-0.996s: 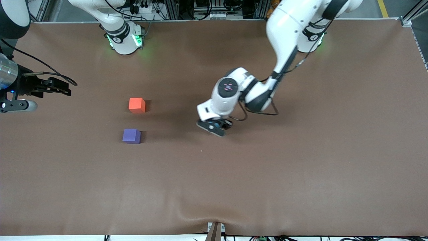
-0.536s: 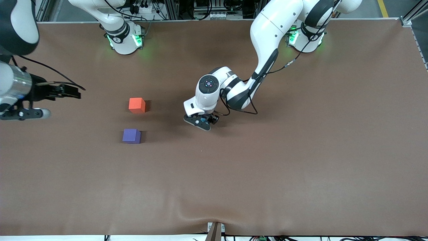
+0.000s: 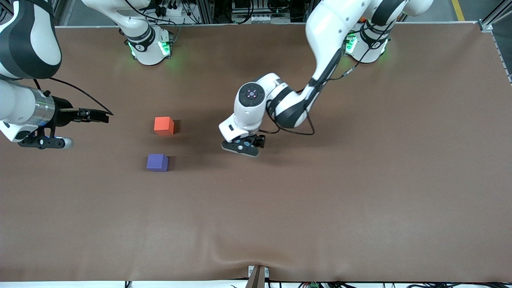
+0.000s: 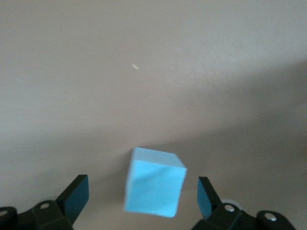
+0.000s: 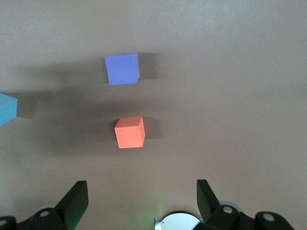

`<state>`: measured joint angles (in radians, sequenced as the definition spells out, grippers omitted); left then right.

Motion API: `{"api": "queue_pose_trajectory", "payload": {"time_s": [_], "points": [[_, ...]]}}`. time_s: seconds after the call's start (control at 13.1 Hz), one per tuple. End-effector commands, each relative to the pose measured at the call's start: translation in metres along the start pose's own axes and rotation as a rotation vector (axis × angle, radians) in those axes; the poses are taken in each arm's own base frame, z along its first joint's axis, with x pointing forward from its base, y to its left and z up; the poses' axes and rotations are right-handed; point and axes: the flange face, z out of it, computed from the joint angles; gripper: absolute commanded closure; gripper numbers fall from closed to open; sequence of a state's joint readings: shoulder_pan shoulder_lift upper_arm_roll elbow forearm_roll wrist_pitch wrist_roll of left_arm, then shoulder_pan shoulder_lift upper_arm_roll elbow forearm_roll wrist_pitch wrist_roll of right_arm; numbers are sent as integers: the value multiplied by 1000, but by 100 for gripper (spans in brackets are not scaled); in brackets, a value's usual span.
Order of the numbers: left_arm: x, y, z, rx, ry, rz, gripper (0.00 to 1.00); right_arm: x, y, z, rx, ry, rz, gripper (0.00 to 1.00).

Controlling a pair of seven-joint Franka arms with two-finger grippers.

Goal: Place blue block between orange and purple blocks
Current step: 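Carry the blue block with the left gripper while the right gripper approaches, then grasp the blue block with the right gripper while the left gripper releases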

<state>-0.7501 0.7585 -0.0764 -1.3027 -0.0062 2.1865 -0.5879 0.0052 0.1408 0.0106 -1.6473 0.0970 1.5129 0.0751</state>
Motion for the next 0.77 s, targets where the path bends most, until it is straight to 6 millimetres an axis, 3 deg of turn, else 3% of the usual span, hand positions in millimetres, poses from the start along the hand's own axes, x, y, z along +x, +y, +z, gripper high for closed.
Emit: {"api": "queue_pose_trajectory", "payload": {"time_s": [0.0,0.15,0.31,0.46,0.61,0.69], "points": [[32,-83,-89,43,-3,-109,0,2,-20,14,33,22,38,0],[47,-146,-140,72,-23,-198,0,2,-48,26,23,24,86,0],[64,-224,-181,84,-28,-245,0,7,-82,44,11,18,168,0],[73,-300,-223,85,3,-285,0,7,-131,60,37,25,225,0],[72,-360,-258,85,23,-354,0,10,-187,89,60,46,288,0],[66,-377,-273,94,14,-376,0,9,-217,105,63,67,325,0]]}}
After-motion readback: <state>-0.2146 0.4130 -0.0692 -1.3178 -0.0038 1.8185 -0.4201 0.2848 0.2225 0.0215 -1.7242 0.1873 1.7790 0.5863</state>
